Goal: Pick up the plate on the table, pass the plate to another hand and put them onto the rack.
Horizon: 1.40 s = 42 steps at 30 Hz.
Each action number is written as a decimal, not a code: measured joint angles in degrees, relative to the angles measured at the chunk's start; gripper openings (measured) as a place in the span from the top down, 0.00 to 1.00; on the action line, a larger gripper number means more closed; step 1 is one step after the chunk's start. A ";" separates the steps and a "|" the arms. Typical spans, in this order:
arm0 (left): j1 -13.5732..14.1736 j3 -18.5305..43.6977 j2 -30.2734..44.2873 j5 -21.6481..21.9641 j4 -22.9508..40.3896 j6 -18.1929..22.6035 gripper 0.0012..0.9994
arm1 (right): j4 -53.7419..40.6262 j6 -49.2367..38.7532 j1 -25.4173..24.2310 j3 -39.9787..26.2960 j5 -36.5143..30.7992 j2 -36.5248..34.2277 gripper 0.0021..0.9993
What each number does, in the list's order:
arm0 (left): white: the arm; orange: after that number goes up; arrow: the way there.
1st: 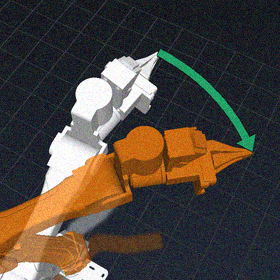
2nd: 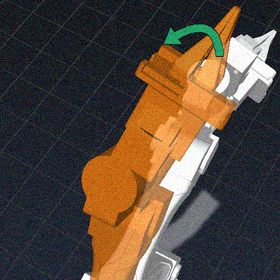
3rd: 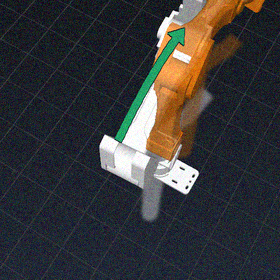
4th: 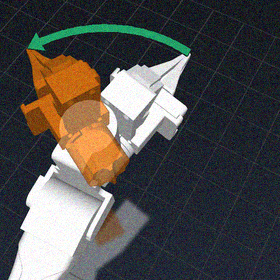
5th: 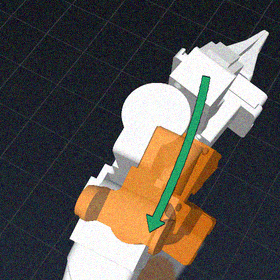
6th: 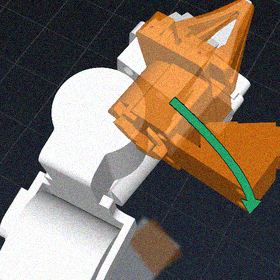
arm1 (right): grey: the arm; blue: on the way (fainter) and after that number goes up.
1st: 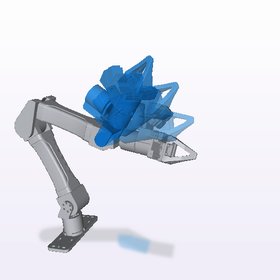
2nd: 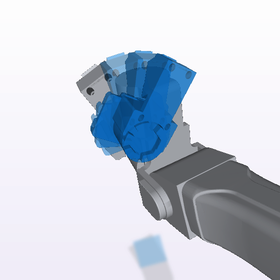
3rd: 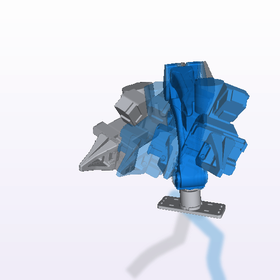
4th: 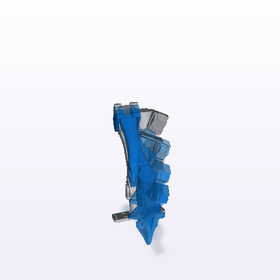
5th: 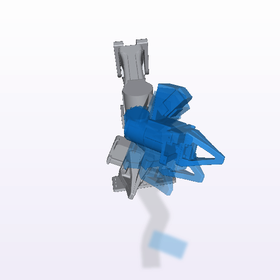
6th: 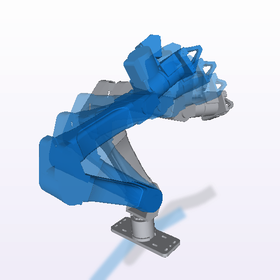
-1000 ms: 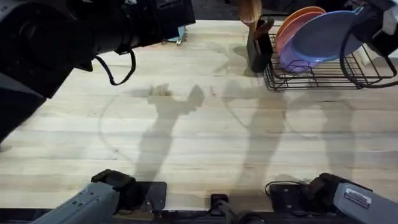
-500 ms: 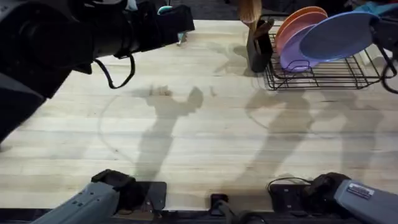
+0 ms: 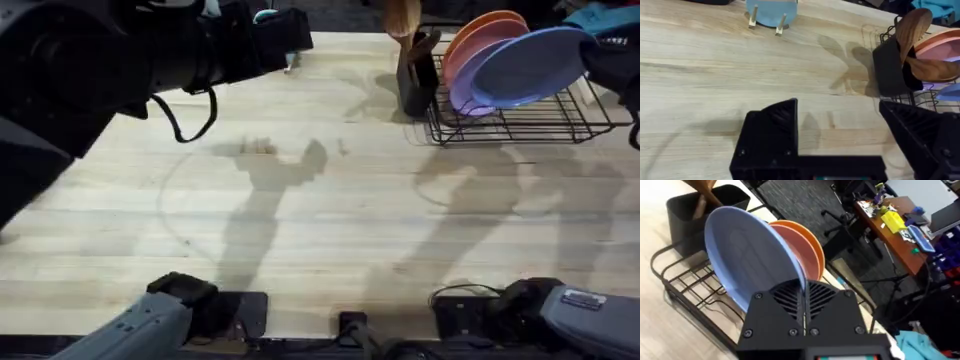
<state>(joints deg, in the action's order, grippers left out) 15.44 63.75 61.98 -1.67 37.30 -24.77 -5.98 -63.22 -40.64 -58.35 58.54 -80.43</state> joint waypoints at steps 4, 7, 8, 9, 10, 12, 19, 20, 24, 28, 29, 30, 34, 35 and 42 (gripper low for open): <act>0.00 0.00 0.00 0.00 0.00 0.00 0.01 | 0.11 -0.02 0.00 0.00 0.04 -2.20 0.97; 0.00 0.00 0.00 0.00 0.00 0.00 0.01 | 0.41 -0.02 0.00 0.00 0.04 -3.95 0.97; 0.00 0.00 0.00 0.00 0.00 0.00 0.01 | 0.67 -0.02 0.00 0.00 0.04 -4.59 0.97; 0.00 0.00 0.00 0.00 0.00 0.00 0.01 | 0.95 -0.02 0.00 0.00 0.04 -5.19 0.97; 0.00 0.00 0.00 0.00 0.00 0.00 0.01 | 1.16 -0.02 0.00 0.00 0.02 -5.69 0.97; 0.00 0.00 0.00 0.00 0.00 0.00 0.01 | 1.68 -0.02 0.00 0.00 0.03 -6.52 0.97; 0.00 0.00 0.00 0.00 0.00 0.00 0.01 | 1.88 0.00 0.00 0.00 0.33 -10.50 0.97; 0.00 0.00 0.00 0.00 0.00 0.00 0.01 | 1.93 0.00 0.00 0.00 0.50 -10.69 0.97; 0.00 0.00 0.00 0.01 0.00 0.00 0.01 | 3.23 0.00 0.00 0.00 2.30 -10.81 0.97; 0.00 0.00 0.00 0.01 0.00 0.00 0.01 | 4.25 0.33 0.00 0.00 4.14 -10.81 0.97; 0.00 0.00 0.00 0.00 0.00 0.00 0.01 | 4.31 0.48 0.00 0.00 4.43 -10.81 0.97; 0.00 0.00 0.00 0.00 0.00 0.00 0.01 | 4.31 0.66 0.00 0.00 4.60 -10.81 0.97; 0.00 0.00 0.00 0.00 0.00 0.00 0.01 | 4.31 1.51 0.00 0.00 4.99 -10.81 0.97; 0.00 0.00 0.00 0.01 0.00 0.00 0.01 | 4.31 1.72 0.00 0.00 5.14 -10.81 0.97; 0.00 0.00 0.00 0.00 0.00 0.00 0.01 | 4.31 2.38 0.00 0.00 6.02 -9.22 0.97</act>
<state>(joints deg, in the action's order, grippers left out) 15.44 63.75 61.98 -1.67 37.30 -24.77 -1.67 -60.84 -40.64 -58.35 64.57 -89.65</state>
